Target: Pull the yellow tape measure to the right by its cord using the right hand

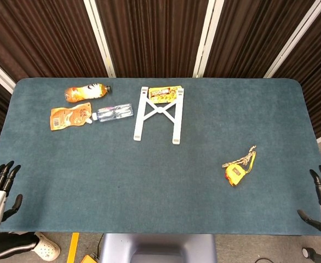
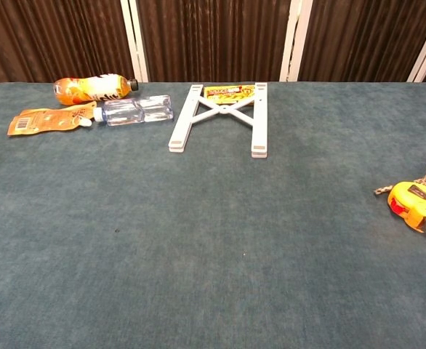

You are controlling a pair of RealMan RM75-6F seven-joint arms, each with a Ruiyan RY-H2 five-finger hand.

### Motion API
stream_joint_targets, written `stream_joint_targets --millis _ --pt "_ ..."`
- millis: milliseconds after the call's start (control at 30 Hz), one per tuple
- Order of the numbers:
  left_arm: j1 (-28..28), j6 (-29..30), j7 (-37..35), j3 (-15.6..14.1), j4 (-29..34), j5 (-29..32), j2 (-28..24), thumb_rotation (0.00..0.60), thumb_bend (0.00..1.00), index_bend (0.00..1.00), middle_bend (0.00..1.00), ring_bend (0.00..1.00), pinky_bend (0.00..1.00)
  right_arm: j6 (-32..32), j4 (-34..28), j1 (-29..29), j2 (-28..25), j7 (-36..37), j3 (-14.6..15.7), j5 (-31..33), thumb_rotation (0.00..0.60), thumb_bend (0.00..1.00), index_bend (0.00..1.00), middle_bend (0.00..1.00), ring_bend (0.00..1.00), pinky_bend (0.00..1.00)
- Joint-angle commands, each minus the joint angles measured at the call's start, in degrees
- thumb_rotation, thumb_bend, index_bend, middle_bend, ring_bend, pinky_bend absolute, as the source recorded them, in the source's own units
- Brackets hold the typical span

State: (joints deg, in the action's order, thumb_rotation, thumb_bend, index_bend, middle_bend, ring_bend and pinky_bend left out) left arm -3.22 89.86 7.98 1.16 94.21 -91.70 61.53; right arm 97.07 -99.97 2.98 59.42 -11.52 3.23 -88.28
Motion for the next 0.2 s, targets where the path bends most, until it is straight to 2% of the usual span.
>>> stream_joint_targets --millis 33,200 --pt "-0.1 0.0 -0.1 0.0 -0.2 -0.1 0.0 0.600 0.46 0.05 0.00 0.00 0.14 -0.7 -0.7 0.1 0.1 -0.6 -0.2 0.1 0.600 0.11 0.08 0.00 0.00 0.00" --pt "-0.3 -0.5 0.0 0.0 -0.5 0.3 0.0 0.600 0.46 0.05 0.00 0.00 0.14 -1.5 -1.1 0.2 -0.1 -0.2 -0.6 -0.2 0.600 0.11 0.08 0.00 0.00 0.00"
